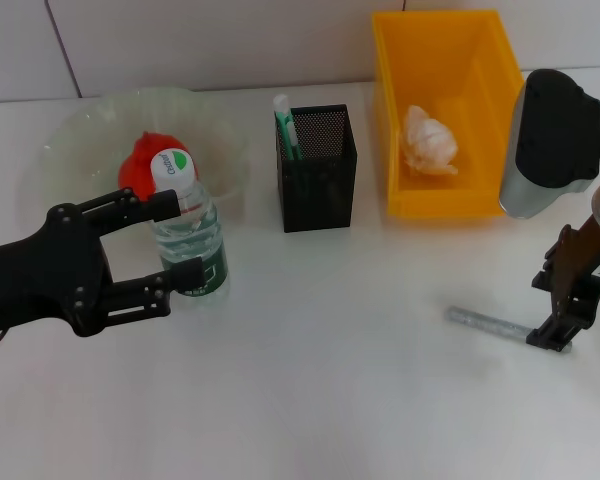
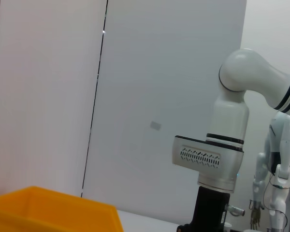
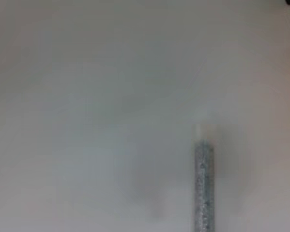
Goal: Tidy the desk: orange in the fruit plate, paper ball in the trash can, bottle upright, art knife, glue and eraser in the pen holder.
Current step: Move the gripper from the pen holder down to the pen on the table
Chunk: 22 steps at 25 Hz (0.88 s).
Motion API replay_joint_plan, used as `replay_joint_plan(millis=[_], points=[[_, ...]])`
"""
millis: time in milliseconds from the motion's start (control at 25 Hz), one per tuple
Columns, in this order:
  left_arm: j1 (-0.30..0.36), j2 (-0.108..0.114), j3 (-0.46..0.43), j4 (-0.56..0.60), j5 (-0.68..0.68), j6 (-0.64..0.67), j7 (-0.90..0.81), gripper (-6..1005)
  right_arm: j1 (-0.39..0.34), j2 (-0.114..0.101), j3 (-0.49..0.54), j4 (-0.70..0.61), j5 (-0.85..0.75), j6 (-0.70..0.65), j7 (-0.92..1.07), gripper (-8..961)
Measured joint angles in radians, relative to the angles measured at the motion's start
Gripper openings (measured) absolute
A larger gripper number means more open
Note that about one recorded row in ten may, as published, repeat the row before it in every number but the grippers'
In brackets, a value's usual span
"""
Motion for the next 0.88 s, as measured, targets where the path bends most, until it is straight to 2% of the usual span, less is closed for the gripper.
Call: replay_joint_plan(millis=[880], points=[[0.000,-0.002,0.000,0.000,0.000,-0.005,0.002,806,0.022,0.005,-0.004,0.093,0.034,0.102,-0.015,631]])
